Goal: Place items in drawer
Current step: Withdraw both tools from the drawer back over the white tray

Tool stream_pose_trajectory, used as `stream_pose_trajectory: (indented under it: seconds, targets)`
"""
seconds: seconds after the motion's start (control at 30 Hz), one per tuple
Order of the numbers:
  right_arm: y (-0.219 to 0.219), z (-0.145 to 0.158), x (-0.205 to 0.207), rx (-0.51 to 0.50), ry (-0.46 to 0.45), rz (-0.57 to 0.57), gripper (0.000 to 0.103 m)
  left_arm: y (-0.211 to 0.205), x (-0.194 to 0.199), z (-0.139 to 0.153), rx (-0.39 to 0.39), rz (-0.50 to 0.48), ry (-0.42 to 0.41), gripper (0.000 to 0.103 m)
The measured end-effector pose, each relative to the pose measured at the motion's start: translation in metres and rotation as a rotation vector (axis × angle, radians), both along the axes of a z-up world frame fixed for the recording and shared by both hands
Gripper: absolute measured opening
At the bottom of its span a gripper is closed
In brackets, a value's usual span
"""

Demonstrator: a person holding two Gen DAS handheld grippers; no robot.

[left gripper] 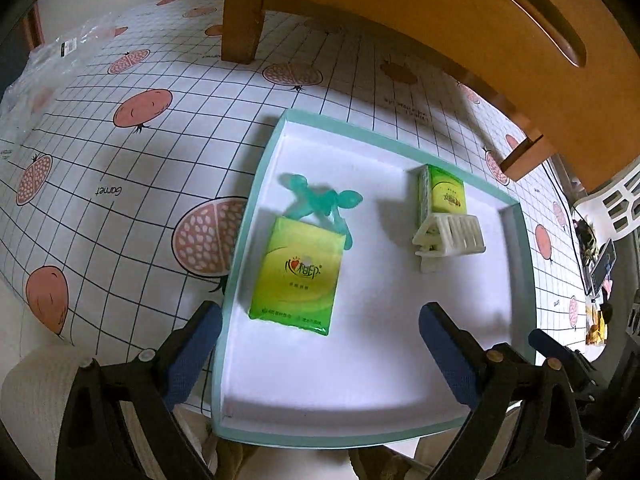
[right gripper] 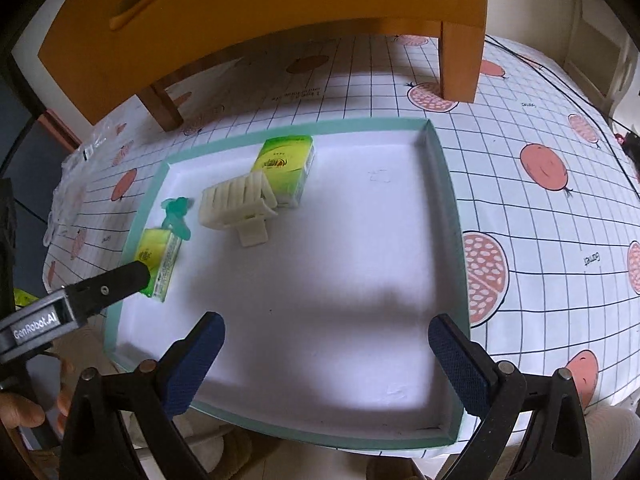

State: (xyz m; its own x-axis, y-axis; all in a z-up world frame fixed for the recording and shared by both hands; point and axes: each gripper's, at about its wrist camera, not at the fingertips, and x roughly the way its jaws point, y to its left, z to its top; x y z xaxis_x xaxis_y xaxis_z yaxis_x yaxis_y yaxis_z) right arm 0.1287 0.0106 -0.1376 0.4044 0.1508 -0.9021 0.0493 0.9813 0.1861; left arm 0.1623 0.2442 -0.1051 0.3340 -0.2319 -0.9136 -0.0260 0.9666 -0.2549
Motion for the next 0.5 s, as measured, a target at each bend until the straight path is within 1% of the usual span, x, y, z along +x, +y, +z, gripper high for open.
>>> stream_pose_trajectory:
  seconds: [0.07, 0.1, 0.17, 0.23, 0.27, 0.33, 0.43, 0.5]
  targets:
    - [0.001, 0.000, 0.000, 0.004, -0.003, 0.002, 0.103, 0.001, 0.001, 0.000, 0.001, -0.002, -0.006, 0.098]
    - [0.001, 0.001, 0.001, 0.008, -0.009, 0.007, 0.103, 0.000, 0.002, 0.001, 0.003, -0.003, -0.011, 0.094]
    - [0.002, 0.003, 0.002, 0.009, -0.027, 0.011, 0.103, -0.003, 0.004, 0.002, -0.010, -0.025, -0.022, 0.091]
    - [0.002, 0.006, 0.004, 0.007, -0.041, 0.011, 0.103, -0.006, 0.005, 0.001, -0.020, -0.047, -0.018, 0.086]
    - [0.002, 0.007, 0.006, 0.007, -0.046, 0.010, 0.103, -0.006, 0.007, 0.000, -0.024, -0.050, -0.012, 0.085]
    - [0.001, 0.009, 0.008, 0.012, -0.050, 0.005, 0.103, -0.005, 0.010, -0.005, -0.031, -0.047, 0.003, 0.082]
    - [0.000, 0.009, 0.012, 0.021, -0.056, 0.004, 0.103, -0.001, 0.017, -0.010, -0.021, -0.028, 0.010, 0.081]
    - [0.002, 0.010, 0.016, 0.021, -0.061, 0.010, 0.103, 0.001, 0.020, -0.013, -0.012, -0.024, 0.020, 0.074]
